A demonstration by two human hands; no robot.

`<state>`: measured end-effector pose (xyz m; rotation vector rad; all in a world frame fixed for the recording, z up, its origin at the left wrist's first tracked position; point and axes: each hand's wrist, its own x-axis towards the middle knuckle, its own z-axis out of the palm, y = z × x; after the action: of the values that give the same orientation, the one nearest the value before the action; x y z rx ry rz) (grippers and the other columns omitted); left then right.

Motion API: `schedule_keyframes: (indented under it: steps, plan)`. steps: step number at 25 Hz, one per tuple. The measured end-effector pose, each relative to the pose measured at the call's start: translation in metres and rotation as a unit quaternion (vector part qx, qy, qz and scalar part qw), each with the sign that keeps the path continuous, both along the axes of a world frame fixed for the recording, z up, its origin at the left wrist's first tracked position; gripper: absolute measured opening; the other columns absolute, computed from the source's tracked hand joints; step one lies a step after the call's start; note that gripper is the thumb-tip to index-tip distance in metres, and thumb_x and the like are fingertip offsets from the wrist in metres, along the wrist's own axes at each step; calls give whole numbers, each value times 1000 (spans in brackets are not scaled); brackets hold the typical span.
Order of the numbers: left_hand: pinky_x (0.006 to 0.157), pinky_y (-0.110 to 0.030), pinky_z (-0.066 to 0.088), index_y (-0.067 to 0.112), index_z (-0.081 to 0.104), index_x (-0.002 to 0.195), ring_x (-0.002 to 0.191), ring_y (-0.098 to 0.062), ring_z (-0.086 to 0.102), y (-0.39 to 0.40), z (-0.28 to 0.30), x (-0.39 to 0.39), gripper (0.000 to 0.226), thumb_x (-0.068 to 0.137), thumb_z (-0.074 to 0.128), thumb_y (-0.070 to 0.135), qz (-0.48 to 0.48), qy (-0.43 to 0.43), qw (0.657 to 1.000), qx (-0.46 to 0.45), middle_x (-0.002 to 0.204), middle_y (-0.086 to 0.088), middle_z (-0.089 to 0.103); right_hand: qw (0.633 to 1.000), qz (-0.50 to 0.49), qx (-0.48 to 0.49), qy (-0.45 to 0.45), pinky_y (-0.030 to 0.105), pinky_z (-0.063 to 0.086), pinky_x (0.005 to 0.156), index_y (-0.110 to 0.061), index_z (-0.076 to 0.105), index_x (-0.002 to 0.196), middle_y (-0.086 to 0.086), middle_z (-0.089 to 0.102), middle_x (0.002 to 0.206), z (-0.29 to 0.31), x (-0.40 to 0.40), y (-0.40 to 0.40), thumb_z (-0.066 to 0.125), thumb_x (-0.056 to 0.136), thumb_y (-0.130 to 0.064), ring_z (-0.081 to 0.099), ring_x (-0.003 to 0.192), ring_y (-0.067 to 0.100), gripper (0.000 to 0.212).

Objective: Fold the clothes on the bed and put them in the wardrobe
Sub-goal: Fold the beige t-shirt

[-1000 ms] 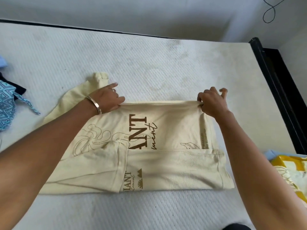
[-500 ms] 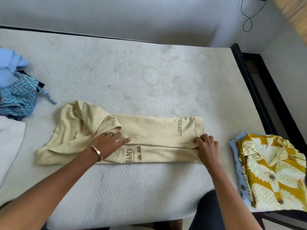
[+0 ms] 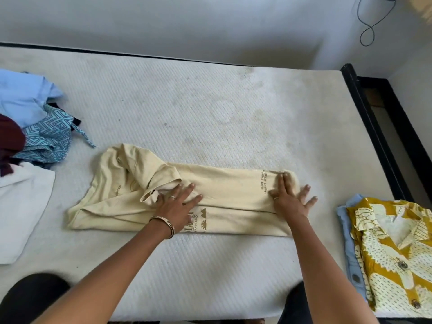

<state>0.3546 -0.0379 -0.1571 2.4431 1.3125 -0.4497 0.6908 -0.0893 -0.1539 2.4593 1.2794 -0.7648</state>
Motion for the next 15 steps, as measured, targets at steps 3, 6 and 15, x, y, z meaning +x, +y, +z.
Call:
schedule_keyframes:
  steps: [3, 6, 15]
  plan:
    - [79, -38, 53, 26, 65, 118, 101, -26, 60, 7, 9, -30, 36, 85, 49, 29, 44, -263, 950, 161, 122, -6, 55, 993, -33, 77, -84, 70, -6, 110, -18, 10, 156, 4, -6, 165, 2, -47, 19, 35, 99, -21, -14, 146, 47, 62]
    - [81, -35, 47, 12, 71, 106, 91, -28, 55, 29, 19, -64, 34, 81, 48, 13, 280, -330, 874, 222, 101, -12, 56, 951, 0, 286, 120, 50, 37, 107, -5, 51, 133, 21, 53, 137, 13, -122, 46, 56, 94, -16, 46, 129, 38, 41]
    - [71, -41, 53, 14, 61, 113, 82, -24, 65, 58, 65, -115, 22, 102, 42, 19, 572, -407, 637, -319, 100, -8, 69, 866, -218, 235, 384, 38, 40, 77, -15, 54, 71, -1, 55, 71, 55, -302, 108, 61, 83, -23, 55, 81, 23, 17]
